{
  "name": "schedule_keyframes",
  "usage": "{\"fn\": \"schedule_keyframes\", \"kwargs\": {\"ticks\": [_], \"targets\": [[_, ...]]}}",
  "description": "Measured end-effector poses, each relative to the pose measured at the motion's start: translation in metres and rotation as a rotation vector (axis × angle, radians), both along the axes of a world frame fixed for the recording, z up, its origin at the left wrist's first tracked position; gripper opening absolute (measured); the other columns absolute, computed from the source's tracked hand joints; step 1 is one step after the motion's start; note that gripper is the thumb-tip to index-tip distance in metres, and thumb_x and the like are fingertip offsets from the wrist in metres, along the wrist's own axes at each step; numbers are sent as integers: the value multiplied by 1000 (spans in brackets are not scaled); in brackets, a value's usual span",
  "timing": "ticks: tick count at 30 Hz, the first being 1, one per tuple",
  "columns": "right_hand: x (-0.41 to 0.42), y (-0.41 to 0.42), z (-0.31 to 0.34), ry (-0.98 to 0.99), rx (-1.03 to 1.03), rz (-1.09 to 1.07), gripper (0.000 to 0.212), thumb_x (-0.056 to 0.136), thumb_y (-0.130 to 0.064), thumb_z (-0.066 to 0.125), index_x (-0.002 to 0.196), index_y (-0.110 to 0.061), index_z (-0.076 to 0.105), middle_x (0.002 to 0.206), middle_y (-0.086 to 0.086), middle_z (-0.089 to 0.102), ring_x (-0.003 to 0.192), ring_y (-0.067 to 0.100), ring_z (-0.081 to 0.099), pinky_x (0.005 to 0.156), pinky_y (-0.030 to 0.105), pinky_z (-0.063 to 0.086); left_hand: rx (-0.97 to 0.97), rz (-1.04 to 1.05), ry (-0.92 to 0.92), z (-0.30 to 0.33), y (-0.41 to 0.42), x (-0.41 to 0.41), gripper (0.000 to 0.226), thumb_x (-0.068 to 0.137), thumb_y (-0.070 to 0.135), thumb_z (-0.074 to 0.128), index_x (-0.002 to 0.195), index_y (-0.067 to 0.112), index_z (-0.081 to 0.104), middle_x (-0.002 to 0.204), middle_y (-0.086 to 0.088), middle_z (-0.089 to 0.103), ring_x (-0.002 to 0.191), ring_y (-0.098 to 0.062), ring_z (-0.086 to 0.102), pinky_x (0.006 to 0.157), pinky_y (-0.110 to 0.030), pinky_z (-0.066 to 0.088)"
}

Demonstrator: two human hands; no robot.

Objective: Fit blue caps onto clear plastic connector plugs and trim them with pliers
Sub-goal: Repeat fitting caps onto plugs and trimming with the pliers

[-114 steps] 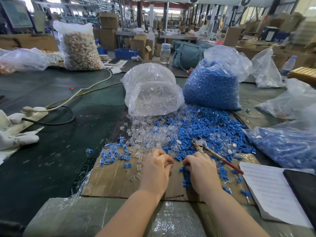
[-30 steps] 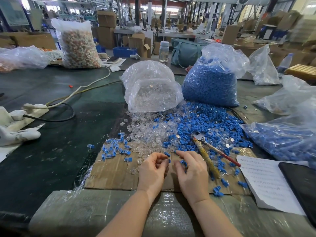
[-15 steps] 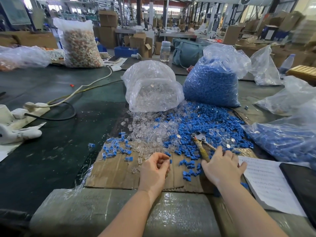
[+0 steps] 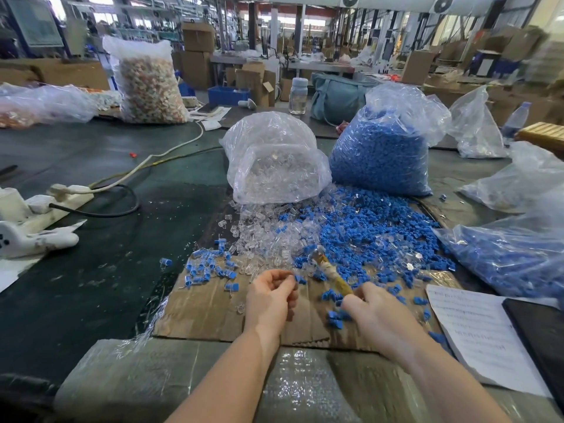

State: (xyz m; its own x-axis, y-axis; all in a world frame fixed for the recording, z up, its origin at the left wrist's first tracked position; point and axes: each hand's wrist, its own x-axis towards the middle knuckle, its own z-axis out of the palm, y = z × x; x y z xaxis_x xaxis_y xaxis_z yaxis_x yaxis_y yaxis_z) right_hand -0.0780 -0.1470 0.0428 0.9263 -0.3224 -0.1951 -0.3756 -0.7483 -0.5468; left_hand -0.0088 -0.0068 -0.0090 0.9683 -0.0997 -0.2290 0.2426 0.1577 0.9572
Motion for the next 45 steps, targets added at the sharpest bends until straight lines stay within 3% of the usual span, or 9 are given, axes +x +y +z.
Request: {"fn": "schedule_keyframes", "kwargs": {"ticks": [4,9,13,20,27,34,37,42,45], "targets": [[-11,13,1,57,292,40,22,89,-30,45,73,-15,43,74,2,45,67,20,45,65,33,41,-61,57,66,4,0,2,8,89,5,57,89,8,64,57,-2,59,43,-9,50,38,-22,35],[-13,16,5,113,533,89,17,86,-19,47,71,-15,41,76,5,39,72,21,43,65,37,43,-110,100,83,9,1,4,10,88,-2,57,89,4,64,65,-5,63,49,-7,56,46,-16,47],[-12,18,10,194,643,95,20,65,-23,52,80,-12,47,78,7,43,72,22,44,64,34,44,-81,126,81,12,3,8,9,88,-1,57,89,5,63,69,-6,63,56,-10,56,50,-17,48],[-8,17,5,260,583,101,55,59,-16,48,111,-2,47,91,9,44,79,24,42,69,37,42,-16,159,57,16,4,15,9,89,0,57,86,6,62,66,-4,60,53,-9,54,50,-17,47],[-8,16,7,290,615,123,45,74,-4,47,119,0,43,94,10,42,83,24,41,70,36,41,-4,157,38,18,4,14,8,89,-1,56,91,4,62,69,-4,61,56,-10,54,51,-18,46],[-10,13,7,284,555,126,46,76,1,43,122,-4,44,91,7,41,82,24,37,70,36,36,4,151,56,19,2,14,8,89,0,56,89,5,61,67,-4,60,52,-7,52,43,-13,43],[-12,13,8,258,556,147,49,76,3,40,121,-16,48,94,5,45,81,22,39,69,35,35,3,119,124,20,3,17,10,88,-1,57,82,7,60,63,-5,59,47,-6,51,39,-13,42],[-15,19,17,204,594,175,49,77,7,40,101,-31,57,94,8,47,76,21,35,68,35,29,-4,74,195,21,5,20,13,87,-3,58,78,6,61,52,-3,59,37,-4,49,37,-15,42],[-17,22,21,207,576,194,46,78,7,39,97,-32,55,108,15,55,81,21,39,65,31,32,-20,62,204,21,5,17,15,88,-3,56,77,7,60,44,2,58,35,-2,49,36,-14,42]]}}
